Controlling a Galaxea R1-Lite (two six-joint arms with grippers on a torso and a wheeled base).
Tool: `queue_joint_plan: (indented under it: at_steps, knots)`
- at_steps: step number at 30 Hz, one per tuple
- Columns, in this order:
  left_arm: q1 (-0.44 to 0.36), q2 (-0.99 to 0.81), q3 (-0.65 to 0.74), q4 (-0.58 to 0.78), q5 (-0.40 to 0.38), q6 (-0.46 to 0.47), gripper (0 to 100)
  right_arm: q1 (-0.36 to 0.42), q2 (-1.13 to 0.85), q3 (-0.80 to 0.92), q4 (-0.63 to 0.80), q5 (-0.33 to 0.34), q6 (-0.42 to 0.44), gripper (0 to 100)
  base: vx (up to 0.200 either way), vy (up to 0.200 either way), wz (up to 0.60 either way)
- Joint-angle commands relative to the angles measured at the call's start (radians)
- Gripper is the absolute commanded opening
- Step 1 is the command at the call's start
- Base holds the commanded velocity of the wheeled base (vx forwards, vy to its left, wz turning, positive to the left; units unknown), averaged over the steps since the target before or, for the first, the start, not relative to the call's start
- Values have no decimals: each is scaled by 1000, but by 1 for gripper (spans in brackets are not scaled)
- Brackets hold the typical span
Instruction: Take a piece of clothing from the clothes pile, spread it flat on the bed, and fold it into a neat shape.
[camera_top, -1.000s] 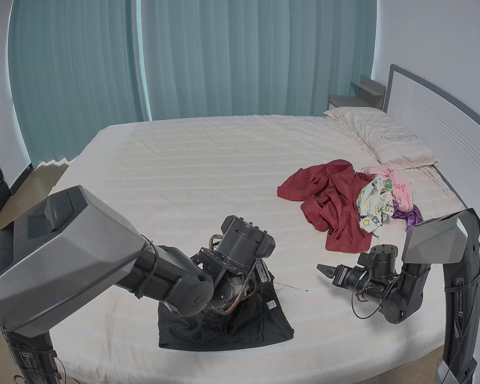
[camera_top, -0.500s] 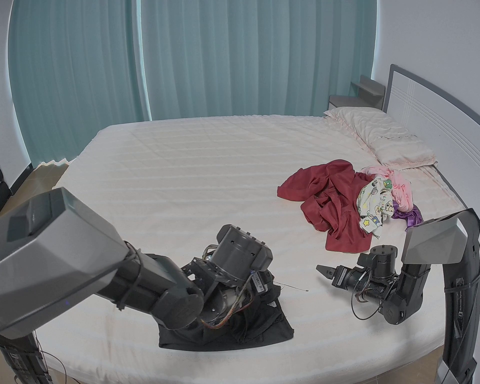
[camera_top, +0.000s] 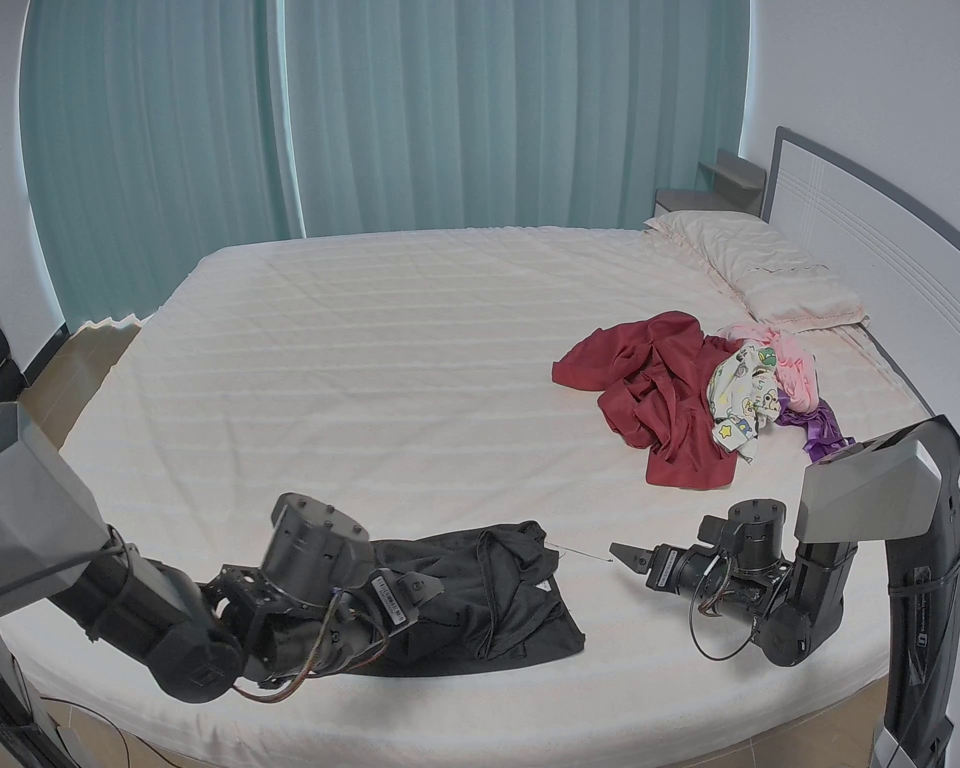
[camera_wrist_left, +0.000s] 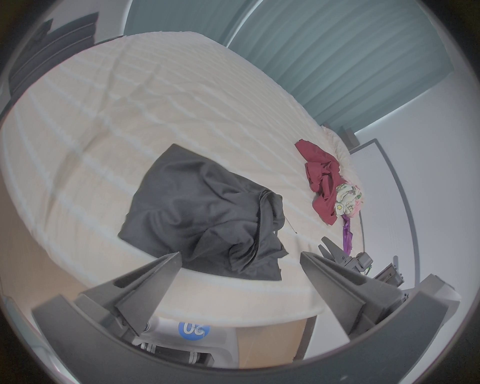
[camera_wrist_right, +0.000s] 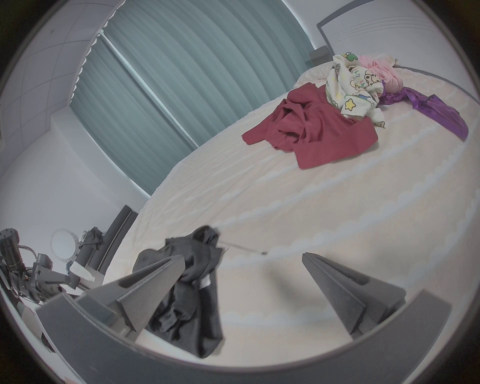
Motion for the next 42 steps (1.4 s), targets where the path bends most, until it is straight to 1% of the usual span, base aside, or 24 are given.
queue_joint_plan:
  at_steps: [1,2,3,5,6,8,9,10,12,15,16,19,23,25,29,31,32,38,42]
  knots:
    - [74,-55,162,-115,-73,-12,100,73,-42,40,-6,-1,1,100,0,0,0]
    - [76,-54,165,-120,-77,-13,100,76,-42,40,-6,-1,1,100,0,0,0]
    - [93,-41,179,-143,-111,-15,100,98,-40,40,-6,-12,1,100,0,0,0]
    - [96,-40,180,-144,-116,-16,100,101,-40,40,-6,-14,1,100,0,0,0]
    - [120,-32,183,-161,-169,-69,100,127,-37,40,-6,-31,-1,100,0,0,0]
    - [133,-35,186,-169,-208,-113,100,141,-37,40,-6,-37,-1,100,0,0,0]
    - [133,-37,186,-169,-214,-119,100,142,-37,42,-6,-37,-1,100,0,0,0]
    - [137,-41,193,-167,-246,-127,100,156,-40,44,-6,-37,-1,100,0,0,0]
    - [151,-41,200,-170,-266,-125,100,173,-45,47,-7,-38,-1,100,0,100,0]
    - [159,-41,200,-170,-275,-125,100,184,-46,48,-11,-43,-1,100,0,200,0]
    - [185,-41,200,-170,-284,-125,100,210,-48,53,-44,-64,-3,100,0,200,0]
    - [211,-35,193,-172,-300,-124,100,222,-49,50,-50,-93,-1,100,0,200,0]
    - [238,-34,185,-172,-301,-121,100,256,-43,51,-53,-92,2,100,0,200,0]
    - [242,-32,185,-172,-301,-121,100,262,-40,51,-55,-92,2,100,0,200,0]
    - [246,-18,176,-172,-301,-119,100,299,-34,54,-63,-98,1,100,0,200,0]
    - [246,-18,176,-172,-301,-119,100,299,-34,54,-63,-98,1,100,0,200,0]
    - [249,-8,167,-172,-301,-116,100,328,-32,62,-61,-103,-1,100,0,200,0]
    - [251,6,163,-172,-301,-110,100,335,46,56,-63,-104,-19,100,0,0,0]
    - [251,11,162,-172,-301,-109,100,338,64,60,-61,-104,-49,100,0,0,0]
